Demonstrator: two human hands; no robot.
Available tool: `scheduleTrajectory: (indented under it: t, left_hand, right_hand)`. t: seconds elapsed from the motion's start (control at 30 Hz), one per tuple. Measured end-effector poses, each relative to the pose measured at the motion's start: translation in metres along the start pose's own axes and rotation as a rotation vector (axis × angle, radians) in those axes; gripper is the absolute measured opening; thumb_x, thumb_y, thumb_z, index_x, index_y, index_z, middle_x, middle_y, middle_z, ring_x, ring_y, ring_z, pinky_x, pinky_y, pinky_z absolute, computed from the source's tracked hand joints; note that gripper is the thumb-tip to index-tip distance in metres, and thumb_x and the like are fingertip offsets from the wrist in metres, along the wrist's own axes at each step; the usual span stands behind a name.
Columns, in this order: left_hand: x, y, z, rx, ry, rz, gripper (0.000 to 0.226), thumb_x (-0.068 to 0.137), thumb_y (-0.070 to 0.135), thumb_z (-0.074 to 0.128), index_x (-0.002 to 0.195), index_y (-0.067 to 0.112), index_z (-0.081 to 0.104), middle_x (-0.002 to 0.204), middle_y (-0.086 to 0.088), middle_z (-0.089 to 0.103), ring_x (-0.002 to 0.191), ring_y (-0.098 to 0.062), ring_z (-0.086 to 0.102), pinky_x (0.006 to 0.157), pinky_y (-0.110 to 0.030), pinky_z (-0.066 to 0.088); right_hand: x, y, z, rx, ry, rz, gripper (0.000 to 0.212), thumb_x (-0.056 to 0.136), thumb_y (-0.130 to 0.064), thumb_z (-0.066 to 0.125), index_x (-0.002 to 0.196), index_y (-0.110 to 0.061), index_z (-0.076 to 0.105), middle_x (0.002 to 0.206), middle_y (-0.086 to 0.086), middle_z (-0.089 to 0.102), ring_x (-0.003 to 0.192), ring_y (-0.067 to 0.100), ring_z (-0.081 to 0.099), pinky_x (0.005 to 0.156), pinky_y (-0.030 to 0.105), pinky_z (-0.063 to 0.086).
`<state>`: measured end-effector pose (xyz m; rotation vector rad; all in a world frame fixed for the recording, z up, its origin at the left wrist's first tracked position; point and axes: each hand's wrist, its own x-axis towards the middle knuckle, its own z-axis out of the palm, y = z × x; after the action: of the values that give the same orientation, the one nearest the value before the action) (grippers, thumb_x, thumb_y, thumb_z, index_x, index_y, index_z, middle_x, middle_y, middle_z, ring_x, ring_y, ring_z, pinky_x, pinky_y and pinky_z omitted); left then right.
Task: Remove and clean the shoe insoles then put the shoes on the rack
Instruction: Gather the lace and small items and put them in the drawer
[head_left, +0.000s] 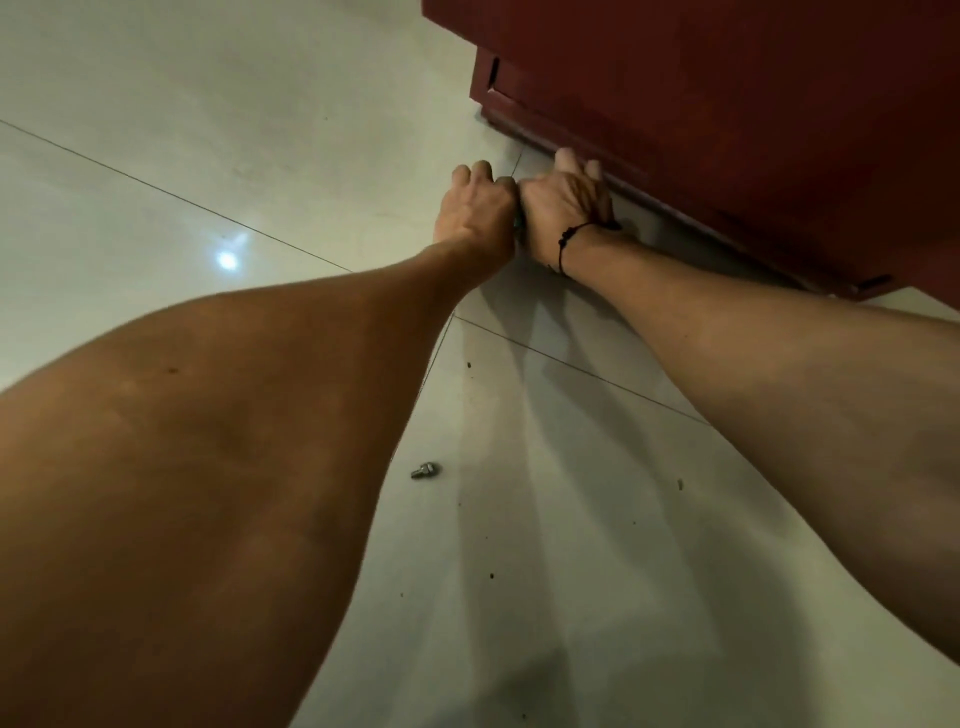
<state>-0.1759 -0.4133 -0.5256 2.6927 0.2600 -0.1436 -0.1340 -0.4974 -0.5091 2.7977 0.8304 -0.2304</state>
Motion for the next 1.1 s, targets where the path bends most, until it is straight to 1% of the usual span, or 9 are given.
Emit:
scheduleTrajectory:
  t: [0.3, 0.47, 0.57, 0.63, 0.7, 0.77, 0.83, 0.93, 1.1]
  left_hand:
    - [0.001, -0.002, 0.01, 0.011, 0.039, -0.041, 0.033, 0.097, 0.015, 0.042, 0.127, 0.002, 0.048, 0.126, -0.016, 0.046, 0.119, -0.03, 0.038, 0.093, -0.034, 0.036]
    - [-0.018, -0.004, -0.002, -0.126, 0.085, -0.125, 0.032, 0.096, 0.013, 0.041, 0.126, 0.004, 0.048, 0.124, -0.015, 0.05, 0.113, -0.029, 0.043, 0.089, -0.032, 0.037]
    - [-0.048, 0.0, -0.027, -0.311, 0.118, -0.162, 0.028, 0.094, 0.011, 0.043, 0.119, 0.001, 0.051, 0.114, -0.018, 0.059, 0.102, -0.032, 0.053, 0.077, -0.032, 0.038]
    - [-0.08, 0.007, -0.052, -0.452, 0.13, -0.186, 0.027, 0.093, 0.01, 0.046, 0.117, 0.0, 0.054, 0.108, -0.017, 0.062, 0.094, -0.029, 0.056, 0.073, -0.029, 0.038]
    - [-0.115, 0.015, -0.08, -0.607, 0.108, -0.255, 0.026, 0.093, 0.009, 0.048, 0.117, 0.003, 0.057, 0.101, -0.013, 0.063, 0.085, -0.022, 0.055, 0.071, -0.024, 0.04]
    - [-0.152, 0.022, -0.11, -0.757, 0.02, -0.324, 0.023, 0.094, 0.011, 0.049, 0.114, 0.006, 0.06, 0.095, -0.011, 0.064, 0.079, -0.018, 0.055, 0.072, -0.028, 0.045]
    - [-0.183, 0.032, -0.139, -0.89, -0.041, -0.376, 0.018, 0.093, 0.011, 0.048, 0.107, 0.01, 0.061, 0.085, -0.009, 0.062, 0.073, -0.017, 0.054, 0.073, -0.035, 0.048]
    - [-0.222, 0.05, -0.191, -0.983, -0.091, -0.444, 0.016, 0.094, 0.01, 0.048, 0.1, 0.016, 0.061, 0.077, -0.002, 0.056, 0.069, -0.014, 0.05, 0.068, -0.033, 0.046]
    - [-0.253, 0.077, -0.271, -1.124, -0.185, -0.458, 0.017, 0.096, 0.008, 0.047, 0.104, 0.013, 0.061, 0.074, 0.0, 0.056, 0.066, -0.013, 0.047, 0.066, -0.028, 0.041]
  right_hand:
    - [0.007, 0.0, 0.016, 0.123, 0.092, 0.062, 0.026, 0.094, -0.013, 0.037, 0.105, -0.014, 0.06, 0.104, 0.006, 0.063, 0.12, 0.026, 0.035, 0.097, 0.037, 0.028]
    - [-0.009, -0.001, -0.003, 0.45, 0.216, 0.204, 0.026, 0.088, -0.008, 0.045, 0.104, -0.015, 0.064, 0.109, 0.004, 0.064, 0.11, 0.021, 0.05, 0.089, 0.027, 0.032]
    - [-0.039, -0.012, -0.027, 0.913, 0.189, 0.361, 0.03, 0.083, 0.003, 0.044, 0.094, -0.012, 0.067, 0.096, -0.005, 0.064, 0.095, 0.012, 0.057, 0.085, 0.023, 0.044]
    - [-0.074, -0.023, -0.049, 1.438, 0.07, 0.543, 0.027, 0.084, 0.011, 0.044, 0.084, -0.006, 0.065, 0.078, -0.008, 0.057, 0.075, 0.013, 0.055, 0.068, 0.024, 0.05]
    - [-0.108, -0.034, -0.076, 1.95, -0.055, 0.705, 0.027, 0.085, 0.017, 0.045, 0.081, -0.005, 0.06, 0.074, 0.003, 0.056, 0.06, 0.014, 0.054, 0.058, 0.021, 0.052]
    - [-0.142, -0.04, -0.107, 2.206, -0.104, 0.806, 0.025, 0.085, 0.019, 0.047, 0.086, -0.003, 0.06, 0.078, 0.009, 0.059, 0.056, 0.012, 0.06, 0.059, 0.017, 0.054]
    - [-0.17, -0.044, -0.137, 2.275, -0.104, 0.835, 0.022, 0.083, 0.018, 0.05, 0.09, 0.0, 0.061, 0.078, 0.01, 0.062, 0.052, 0.011, 0.063, 0.058, 0.016, 0.054]
    - [-0.211, -0.051, -0.191, 2.195, -0.07, 0.809, 0.016, 0.086, 0.011, 0.054, 0.096, 0.001, 0.062, 0.072, 0.007, 0.062, 0.048, 0.008, 0.058, 0.054, 0.016, 0.052]
    - [-0.25, -0.046, -0.271, 1.709, 0.005, 0.568, 0.01, 0.088, -0.001, 0.057, 0.094, -0.009, 0.059, 0.066, 0.001, 0.06, 0.046, 0.004, 0.05, 0.045, 0.019, 0.042]
